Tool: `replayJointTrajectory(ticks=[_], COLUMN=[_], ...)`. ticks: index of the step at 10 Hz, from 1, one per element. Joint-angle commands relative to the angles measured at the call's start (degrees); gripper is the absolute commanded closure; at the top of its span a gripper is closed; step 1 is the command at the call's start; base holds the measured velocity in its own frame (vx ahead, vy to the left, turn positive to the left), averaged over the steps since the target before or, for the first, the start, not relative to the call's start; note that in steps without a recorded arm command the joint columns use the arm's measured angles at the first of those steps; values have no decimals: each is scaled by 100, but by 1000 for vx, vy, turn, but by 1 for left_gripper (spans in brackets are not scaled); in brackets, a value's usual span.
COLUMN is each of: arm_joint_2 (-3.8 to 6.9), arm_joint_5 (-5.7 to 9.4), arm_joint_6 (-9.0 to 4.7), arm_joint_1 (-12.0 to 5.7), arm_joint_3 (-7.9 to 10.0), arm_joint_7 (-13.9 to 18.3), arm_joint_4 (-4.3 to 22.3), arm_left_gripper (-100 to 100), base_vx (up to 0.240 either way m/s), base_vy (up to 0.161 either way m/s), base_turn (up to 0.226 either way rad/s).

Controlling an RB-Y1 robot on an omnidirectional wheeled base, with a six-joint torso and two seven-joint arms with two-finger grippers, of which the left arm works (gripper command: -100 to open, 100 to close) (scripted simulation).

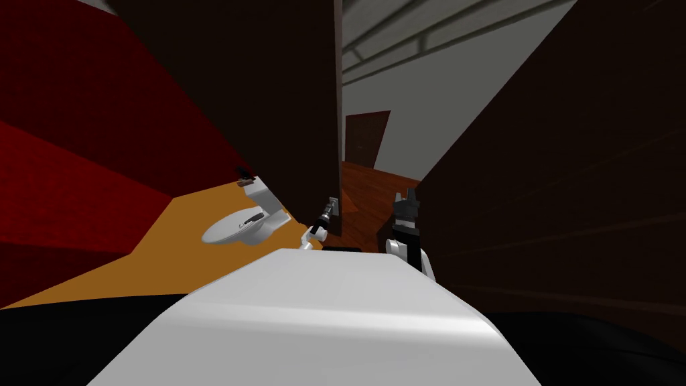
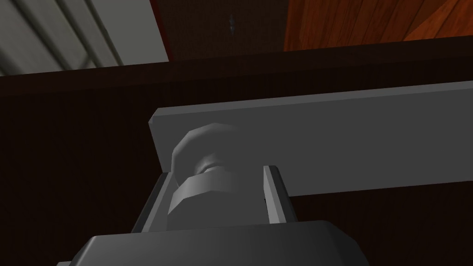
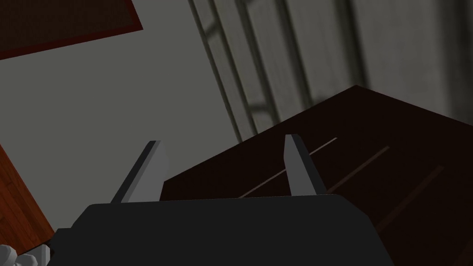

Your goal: Push the door open

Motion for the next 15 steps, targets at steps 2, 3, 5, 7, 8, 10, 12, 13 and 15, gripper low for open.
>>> replayJointTrajectory(ticks=[2, 3, 5, 7, 8, 10, 12, 13, 15], arm_joint_2=[104, 125, 165, 164, 163, 151, 115, 82, 119], arm_joint_5=[106, 138, 210, 245, 250, 276, 307, 325, 307], arm_joint_6=[-12, -13, -13, 26, 31, 53, 80, 96, 60], arm_joint_1=[14, 23, 43, 102, 115, 175, 249, 292, 247], arm_joint_3=[-109, -153, -254, -355, -367, -423, -491, -531, -483], arm_joint_7=[-138, -178, -270, -277, -276, -271, -266, -263, -261], arm_joint_4=[-35, -42, -58, -152, -173, -268, -386, -454, -380], arm_left_gripper=[100, 100, 100, -100, -100, -100, -100, -100, -100], base_vx=[179, 168, 209, 76, -227, -228, -264, -261, -14], base_vy=[-34, -66, -23, -23, -8, 12, 6, -12, -17], base_turn=[214, 186, 197, 193, -38, 17, 28, 26, -16])
